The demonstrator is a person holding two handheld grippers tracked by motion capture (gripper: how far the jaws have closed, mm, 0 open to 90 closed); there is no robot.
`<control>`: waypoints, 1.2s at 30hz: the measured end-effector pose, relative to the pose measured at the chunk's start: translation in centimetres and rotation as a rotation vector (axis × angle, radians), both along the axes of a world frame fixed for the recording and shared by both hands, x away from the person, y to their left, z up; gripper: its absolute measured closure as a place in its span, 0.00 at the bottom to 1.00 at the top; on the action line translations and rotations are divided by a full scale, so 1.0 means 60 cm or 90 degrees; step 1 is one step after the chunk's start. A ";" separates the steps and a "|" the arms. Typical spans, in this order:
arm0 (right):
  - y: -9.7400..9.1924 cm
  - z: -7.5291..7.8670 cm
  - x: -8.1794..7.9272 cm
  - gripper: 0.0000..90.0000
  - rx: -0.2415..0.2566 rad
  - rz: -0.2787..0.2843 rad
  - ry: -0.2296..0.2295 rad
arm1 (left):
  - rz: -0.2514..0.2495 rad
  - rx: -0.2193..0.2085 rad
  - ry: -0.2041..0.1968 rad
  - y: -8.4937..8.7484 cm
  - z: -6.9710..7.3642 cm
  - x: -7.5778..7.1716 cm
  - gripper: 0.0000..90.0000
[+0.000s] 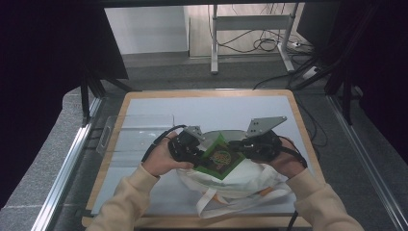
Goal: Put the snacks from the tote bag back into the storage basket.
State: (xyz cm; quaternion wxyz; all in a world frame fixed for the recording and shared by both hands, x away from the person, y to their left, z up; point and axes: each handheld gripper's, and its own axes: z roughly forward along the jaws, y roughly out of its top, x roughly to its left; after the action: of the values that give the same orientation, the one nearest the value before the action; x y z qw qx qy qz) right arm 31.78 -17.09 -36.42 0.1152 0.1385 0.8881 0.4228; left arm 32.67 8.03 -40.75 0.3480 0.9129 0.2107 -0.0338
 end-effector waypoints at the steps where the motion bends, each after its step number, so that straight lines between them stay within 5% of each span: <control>1: 0.000 0.000 0.000 0.94 0.000 0.000 -0.001 | 0.003 -0.004 0.005 0.002 -0.001 0.000 0.78; 9: 0.001 0.001 0.005 0.87 0.012 -0.025 0.013 | 0.017 -0.008 0.001 0.003 0.000 -0.001 0.80; 13: -0.004 0.002 0.004 0.62 0.049 -0.064 0.025 | 0.041 -0.033 0.006 0.006 -0.001 -0.006 0.80; 17: -0.018 0.005 -0.007 0.47 0.083 -0.115 0.036 | 0.062 -0.051 0.006 0.020 -0.003 -0.010 0.80; 21: -0.036 0.006 -0.014 0.42 0.108 -0.169 0.062 | 0.070 -0.074 0.002 0.029 -0.001 -0.016 0.80; 36: -0.073 -0.050 -0.031 0.36 0.149 -0.224 0.081 | 0.083 -0.109 -0.023 0.047 -0.008 -0.027 0.80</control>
State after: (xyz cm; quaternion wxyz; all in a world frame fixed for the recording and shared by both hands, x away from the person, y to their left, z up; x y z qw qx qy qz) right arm 29.91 -21.49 -39.43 0.1142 0.3305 0.8005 0.4867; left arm 31.06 10.87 -41.22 0.4298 0.8646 0.2601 -0.0128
